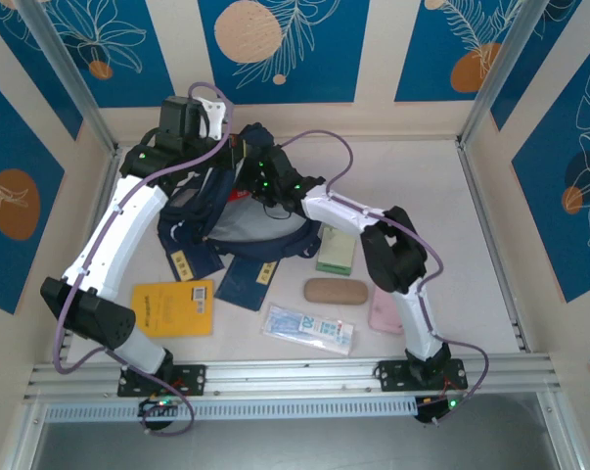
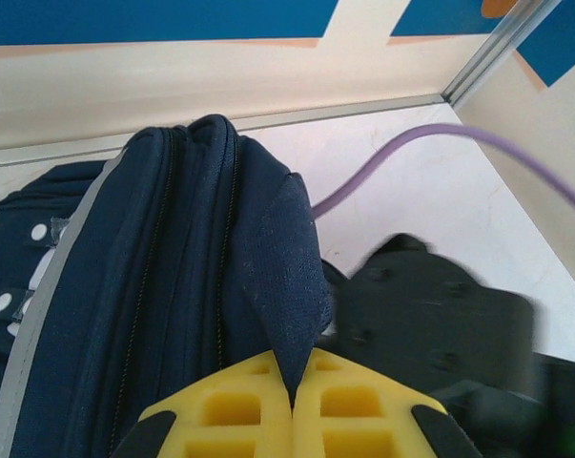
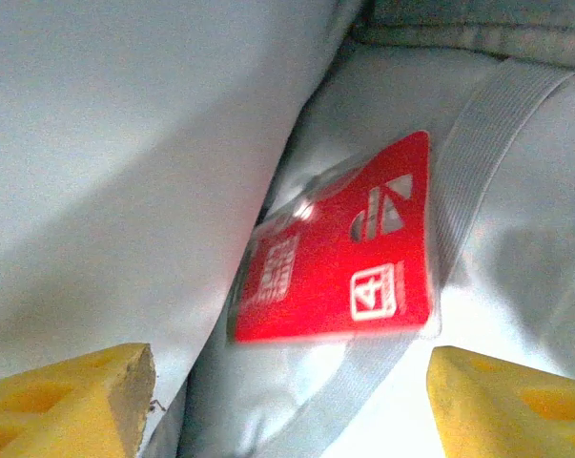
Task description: Pack books, pencil case, and school supplies into a backpack
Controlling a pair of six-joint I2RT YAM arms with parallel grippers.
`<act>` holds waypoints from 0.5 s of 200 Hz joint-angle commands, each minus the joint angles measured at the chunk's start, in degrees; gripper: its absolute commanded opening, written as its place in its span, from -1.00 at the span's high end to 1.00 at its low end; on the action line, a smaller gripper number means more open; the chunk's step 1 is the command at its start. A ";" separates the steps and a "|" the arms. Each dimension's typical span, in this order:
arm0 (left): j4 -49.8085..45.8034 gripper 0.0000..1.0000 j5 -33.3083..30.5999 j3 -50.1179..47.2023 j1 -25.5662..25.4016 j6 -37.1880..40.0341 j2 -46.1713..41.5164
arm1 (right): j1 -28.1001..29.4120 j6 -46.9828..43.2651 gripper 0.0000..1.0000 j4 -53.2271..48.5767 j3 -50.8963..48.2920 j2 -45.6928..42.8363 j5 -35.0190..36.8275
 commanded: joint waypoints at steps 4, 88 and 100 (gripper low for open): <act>7.16 1.00 1.13 0.99 0.76 -1.04 -0.35 | 0.46 -12.61 -0.49 -6.77 -2.45 -8.96 -0.01; 12.94 1.00 6.18 -7.95 0.04 -8.15 -0.81 | -1.15 -18.39 -0.36 -19.60 -23.93 -35.41 7.34; 14.33 1.00 6.44 -10.38 -0.64 -9.04 -0.88 | -1.98 -16.43 -0.35 -22.59 -27.54 -39.80 8.25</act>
